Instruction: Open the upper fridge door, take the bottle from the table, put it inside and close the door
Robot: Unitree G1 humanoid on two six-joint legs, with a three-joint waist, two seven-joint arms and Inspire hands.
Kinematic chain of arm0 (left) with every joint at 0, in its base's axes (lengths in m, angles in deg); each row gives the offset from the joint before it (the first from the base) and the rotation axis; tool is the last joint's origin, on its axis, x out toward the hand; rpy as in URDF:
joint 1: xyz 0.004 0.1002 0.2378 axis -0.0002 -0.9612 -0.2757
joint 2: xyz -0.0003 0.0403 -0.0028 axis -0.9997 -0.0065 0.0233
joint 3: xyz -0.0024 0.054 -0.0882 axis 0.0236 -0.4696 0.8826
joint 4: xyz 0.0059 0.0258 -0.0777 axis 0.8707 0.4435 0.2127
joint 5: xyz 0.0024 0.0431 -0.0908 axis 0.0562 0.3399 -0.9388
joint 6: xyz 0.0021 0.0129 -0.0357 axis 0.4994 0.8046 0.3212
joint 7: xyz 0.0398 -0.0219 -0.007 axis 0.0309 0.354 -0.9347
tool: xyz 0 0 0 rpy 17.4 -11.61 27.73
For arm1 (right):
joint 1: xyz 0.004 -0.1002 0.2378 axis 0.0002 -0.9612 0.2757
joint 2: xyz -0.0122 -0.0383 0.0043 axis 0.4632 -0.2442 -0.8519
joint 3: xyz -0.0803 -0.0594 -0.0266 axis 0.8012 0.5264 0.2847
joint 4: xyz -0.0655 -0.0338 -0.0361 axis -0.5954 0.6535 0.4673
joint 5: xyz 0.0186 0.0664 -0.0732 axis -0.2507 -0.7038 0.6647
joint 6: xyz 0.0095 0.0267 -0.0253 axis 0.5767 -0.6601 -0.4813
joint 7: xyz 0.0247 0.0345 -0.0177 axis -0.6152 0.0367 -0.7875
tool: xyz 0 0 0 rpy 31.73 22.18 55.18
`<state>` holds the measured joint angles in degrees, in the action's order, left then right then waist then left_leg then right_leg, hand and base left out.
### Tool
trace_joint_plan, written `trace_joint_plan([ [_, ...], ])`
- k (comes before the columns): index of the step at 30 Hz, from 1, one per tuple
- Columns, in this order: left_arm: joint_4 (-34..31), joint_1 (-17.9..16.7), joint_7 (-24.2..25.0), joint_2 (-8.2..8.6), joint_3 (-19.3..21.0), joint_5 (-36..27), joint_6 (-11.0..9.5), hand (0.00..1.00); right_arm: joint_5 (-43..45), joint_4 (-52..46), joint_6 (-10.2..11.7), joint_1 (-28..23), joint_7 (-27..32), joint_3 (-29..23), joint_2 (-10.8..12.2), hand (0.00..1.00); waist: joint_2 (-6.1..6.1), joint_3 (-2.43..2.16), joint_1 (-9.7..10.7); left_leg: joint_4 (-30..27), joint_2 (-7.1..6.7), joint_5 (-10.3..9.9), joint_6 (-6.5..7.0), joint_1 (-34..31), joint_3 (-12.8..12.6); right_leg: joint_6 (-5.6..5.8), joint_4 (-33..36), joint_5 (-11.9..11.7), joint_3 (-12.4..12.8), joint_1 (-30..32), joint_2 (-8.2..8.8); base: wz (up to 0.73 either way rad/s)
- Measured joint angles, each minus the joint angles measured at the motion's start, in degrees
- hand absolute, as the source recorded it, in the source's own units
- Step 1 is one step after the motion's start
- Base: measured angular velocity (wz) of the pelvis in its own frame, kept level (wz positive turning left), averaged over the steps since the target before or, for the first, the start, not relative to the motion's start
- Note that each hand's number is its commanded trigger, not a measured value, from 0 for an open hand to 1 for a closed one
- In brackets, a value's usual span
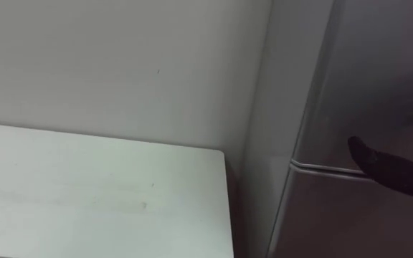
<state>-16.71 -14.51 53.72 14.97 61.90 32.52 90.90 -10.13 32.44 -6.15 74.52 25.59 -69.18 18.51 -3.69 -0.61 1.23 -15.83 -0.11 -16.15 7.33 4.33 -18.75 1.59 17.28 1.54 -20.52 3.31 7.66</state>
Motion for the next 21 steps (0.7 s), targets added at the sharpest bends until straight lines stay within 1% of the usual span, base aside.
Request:
trace_joint_plan([
  [1,-0.06,0.02,-0.06,0.04,0.09,0.01,-0.48,0.00,-2.64,-0.01,0.33,-0.02,0.02,-0.30,0.00,0.00,0.08,-0.07,0.43,0.02,0.00,-0.04,-0.07,-0.02,0.30,-0.02,-0.51,-0.16,-0.05,-0.27,-0.01,0.13],
  [2,-0.16,0.02,-0.41,0.26,0.47,0.01,-0.86,0.00,-4.87,-0.39,0.28,-0.12,0.05,-1.20,0.00,0.00,0.11,-0.19,0.55,0.02,-0.04,-0.06,-0.06,-0.21,0.37,-0.02,-0.62,-0.17,-0.14,-0.23,0.05,0.09],
  [3,-0.18,0.01,-0.73,0.32,0.49,-0.02,-0.94,0.00,-6.07,-0.51,0.17,-0.30,0.10,-1.91,0.00,0.00,0.12,-0.20,0.63,0.04,-0.05,-0.06,-0.05,-0.25,0.42,-0.02,-0.66,-0.18,-0.19,-0.22,0.05,0.05],
  [4,-0.50,0.05,-1.21,0.32,0.56,-0.03,-1.00,0.00,-8.72,-0.82,-0.68,-1.07,0.53,-3.41,-0.01,0.00,0.07,-0.30,0.80,0.15,-0.05,-0.01,0.04,-0.26,0.43,-0.02,-0.74,-0.18,-0.22,-0.18,0.09,0.06],
  [5,-0.53,-0.14,-1.33,0.32,0.89,-0.02,-1.19,0.00,-11.00,-0.55,-2.48,-2.18,1.07,-5.16,-0.02,0.00,0.14,-0.46,1.01,0.18,-0.03,0.09,0.20,-0.22,0.43,0.03,-0.72,-0.13,-0.22,0.07,0.16,0.06],
  [6,-0.53,-0.24,-1.35,0.32,1.03,-0.02,-1.24,0.00,-11.76,-0.05,-3.40,-2.70,1.59,-6.03,-0.01,0.00,0.20,-0.51,1.19,0.22,-0.05,0.10,0.23,-0.17,0.44,0.20,-0.67,-0.01,-0.04,0.10,0.11,0.04],
  [8,-0.41,-0.73,-1.36,0.46,2.66,-0.01,-1.39,0.00,-13.34,1.72,-6.00,-4.76,3.97,-9.25,0.01,0.00,0.50,-0.64,2.43,0.36,-0.21,0.07,0.33,-0.21,0.48,0.58,-0.60,0.34,-0.07,-0.11,0.14,0.00],
  [9,-0.42,-0.98,-1.46,0.52,3.13,0.00,-1.50,0.00,-13.34,2.27,-6.19,-5.06,4.43,-10.02,0.01,0.00,0.61,-0.69,3.10,0.38,-0.24,0.05,0.36,-0.35,0.59,0.63,-0.61,0.38,-0.06,-0.03,0.15,0.04],
  [10,-0.40,-1.39,-1.85,0.64,4.20,-0.03,-1.74,0.00,-13.65,2.91,-6.50,-5.90,5.19,-11.79,0.00,0.00,0.82,-0.62,4.10,0.52,-0.34,0.05,0.37,-0.50,0.71,0.81,-0.61,0.55,0.06,0.08,0.21,0.03],
  [11,-0.33,-1.56,-2.26,0.67,5.28,-0.05,-1.78,0.00,-15.09,2.98,-6.79,-6.93,6.26,-13.66,0.01,0.00,0.82,-0.42,4.72,0.62,-0.44,0.03,0.37,-0.52,0.71,0.99,-0.59,0.89,0.30,0.14,0.25,0.00],
  [12,-0.26,-1.69,-2.35,0.67,5.72,-0.04,-1.77,0.00,-15.63,2.98,-6.93,-7.28,6.90,-14.47,0.00,0.00,0.78,-0.34,4.99,0.74,-0.50,0.03,0.37,-0.51,0.66,1.08,-0.59,1.03,0.51,0.22,0.25,-0.09],
  [13,-0.21,-1.71,-2.36,0.67,6.50,-0.06,-1.79,0.00,-15.93,2.98,-7.14,-7.98,7.85,-16.21,0.00,0.00,1.04,-0.42,5.40,1.05,-0.58,0.05,0.34,-0.48,0.36,1.18,-0.55,1.19,0.87,0.51,0.23,-0.11],
  [14,-0.21,-1.83,-2.37,0.60,7.25,-0.11,-1.83,0.00,-16.49,3.01,-7.20,-8.74,8.98,-17.63,0.00,0.00,1.14,-0.33,6.00,1.13,-0.58,0.08,0.28,-0.49,0.25,1.18,-0.55,1.37,0.86,0.58,0.24,-0.09],
  [15,-0.29,-1.78,-2.39,0.57,7.59,-0.09,-1.83,0.00,-16.90,3.05,-7.20,-9.24,9.49,-18.13,0.00,0.00,1.14,-0.32,6.29,1.18,-0.58,0.10,0.24,-0.48,0.26,1.16,-0.54,1.48,1.05,0.61,0.20,-0.05],
  [16,-0.51,-1.69,-2.37,0.60,8.11,-0.07,-1.83,0.00,-17.70,3.06,-7.21,-10.35,10.53,-18.79,0.01,0.00,1.11,-0.29,6.61,1.27,-0.58,0.12,0.11,-0.46,0.18,1.21,-0.54,1.62,1.93,0.76,0.06,-0.05],
  [18,-1.80,-1.53,-2.36,0.86,8.78,-0.07,-1.82,0.00,-17.72,3.44,-7.22,-12.65,11.66,-19.57,0.01,0.00,0.99,-0.23,6.93,1.46,-0.56,-0.02,-0.11,-0.51,0.05,1.18,-0.66,1.74,2.65,0.96,-0.16,-0.08],
  [19,-2.44,-1.52,-2.39,0.97,8.86,-0.11,-2.05,0.00,-17.72,4.77,-7.16,-13.83,12.21,-19.84,0.03,0.00,1.08,-0.12,6.90,1.75,-0.56,-0.04,-0.23,-0.48,-0.09,1.18,-0.75,1.73,3.16,1.10,-0.37,-0.13],
  [20,-2.45,-1.37,-2.47,1.02,8.86,-0.13,-2.33,0.00,-17.73,6.39,-7.32,-14.90,13.02,-19.82,0.26,0.00,0.84,-0.23,6.77,2.20,-0.56,-0.07,-0.65,-0.37,-0.46,1.12,-0.80,1.70,3.30,1.39,-0.53,-0.17],
  [21,-2.50,-1.31,-2.53,1.11,8.84,-0.13,-2.46,0.00,-17.73,6.55,-7.36,-15.72,13.57,-19.82,0.56,0.00,0.81,-0.25,6.62,2.37,-0.56,-0.01,-0.72,-0.38,-0.71,1.08,-0.77,1.67,3.39,1.64,-0.59,-0.22],
])
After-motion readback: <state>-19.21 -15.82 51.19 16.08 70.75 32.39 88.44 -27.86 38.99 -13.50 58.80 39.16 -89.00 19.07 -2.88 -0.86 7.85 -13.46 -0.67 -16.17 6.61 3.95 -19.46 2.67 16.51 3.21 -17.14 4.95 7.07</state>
